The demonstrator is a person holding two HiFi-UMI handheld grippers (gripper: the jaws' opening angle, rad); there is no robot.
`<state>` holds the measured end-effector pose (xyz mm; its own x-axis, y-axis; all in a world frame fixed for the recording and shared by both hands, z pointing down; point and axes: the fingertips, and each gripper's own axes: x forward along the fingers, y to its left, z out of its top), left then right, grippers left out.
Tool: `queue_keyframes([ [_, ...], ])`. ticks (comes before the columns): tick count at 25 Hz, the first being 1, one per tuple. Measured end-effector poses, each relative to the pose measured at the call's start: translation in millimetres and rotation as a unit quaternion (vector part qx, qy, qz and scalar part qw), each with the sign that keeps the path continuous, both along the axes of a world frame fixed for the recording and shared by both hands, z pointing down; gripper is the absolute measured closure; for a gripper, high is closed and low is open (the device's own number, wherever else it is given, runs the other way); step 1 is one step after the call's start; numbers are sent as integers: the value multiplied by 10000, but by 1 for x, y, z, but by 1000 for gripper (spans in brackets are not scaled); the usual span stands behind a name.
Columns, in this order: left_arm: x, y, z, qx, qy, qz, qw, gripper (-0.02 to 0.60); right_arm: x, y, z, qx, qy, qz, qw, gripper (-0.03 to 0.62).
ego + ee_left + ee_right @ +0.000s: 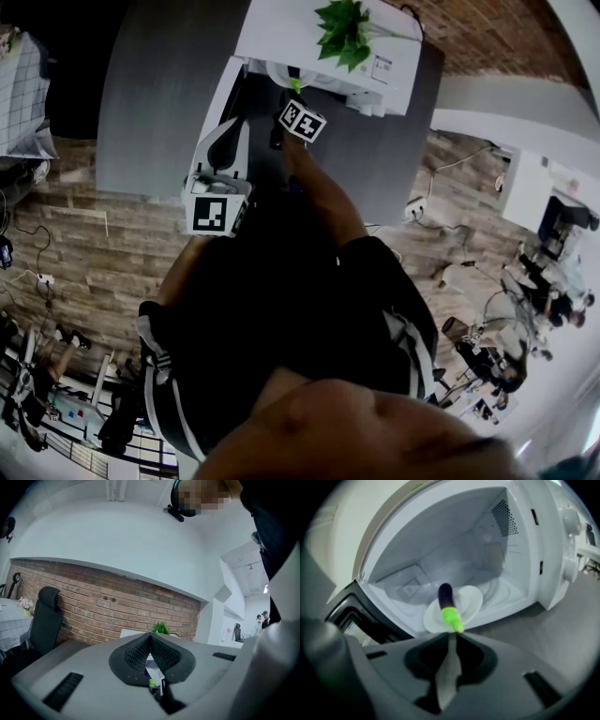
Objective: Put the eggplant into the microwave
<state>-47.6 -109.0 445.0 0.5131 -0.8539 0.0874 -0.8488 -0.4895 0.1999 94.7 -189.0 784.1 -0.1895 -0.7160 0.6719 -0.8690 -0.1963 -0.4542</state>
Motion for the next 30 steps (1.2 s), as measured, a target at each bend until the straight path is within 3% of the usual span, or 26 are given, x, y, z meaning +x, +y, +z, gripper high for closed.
queue_keyframes([
  [30,8,-6,9,-94,-94,-16,9999,546,33,-27,2,11,31,119,9999,522],
])
